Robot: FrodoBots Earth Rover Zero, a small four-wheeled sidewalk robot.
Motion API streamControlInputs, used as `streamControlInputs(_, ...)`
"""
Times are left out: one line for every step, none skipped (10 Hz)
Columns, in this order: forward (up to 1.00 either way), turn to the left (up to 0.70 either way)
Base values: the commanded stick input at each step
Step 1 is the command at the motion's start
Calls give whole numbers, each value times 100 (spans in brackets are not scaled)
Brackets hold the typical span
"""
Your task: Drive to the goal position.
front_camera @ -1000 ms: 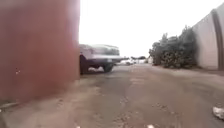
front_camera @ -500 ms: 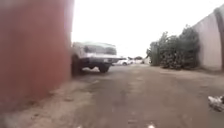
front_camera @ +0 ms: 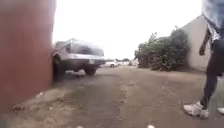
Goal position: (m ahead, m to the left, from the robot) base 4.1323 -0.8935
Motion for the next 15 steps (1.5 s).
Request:
streamControlInputs(100,-17)
streamControlInputs(100,0)
streamControlInputs(100,0)
streamControlInputs(100,0)
streamControlInputs(100,0)
streamControlInputs(100,0)
streamControlInputs(100,0)
streamControlInputs(100,0)
streamControlInputs(100,0)
streamControlInputs(100,0)
streamControlInputs(100,0)
streamControlInputs(100,0)
streamControlInputs(100,0)
streamControlInputs(100,0)
streamControlInputs(100,0)
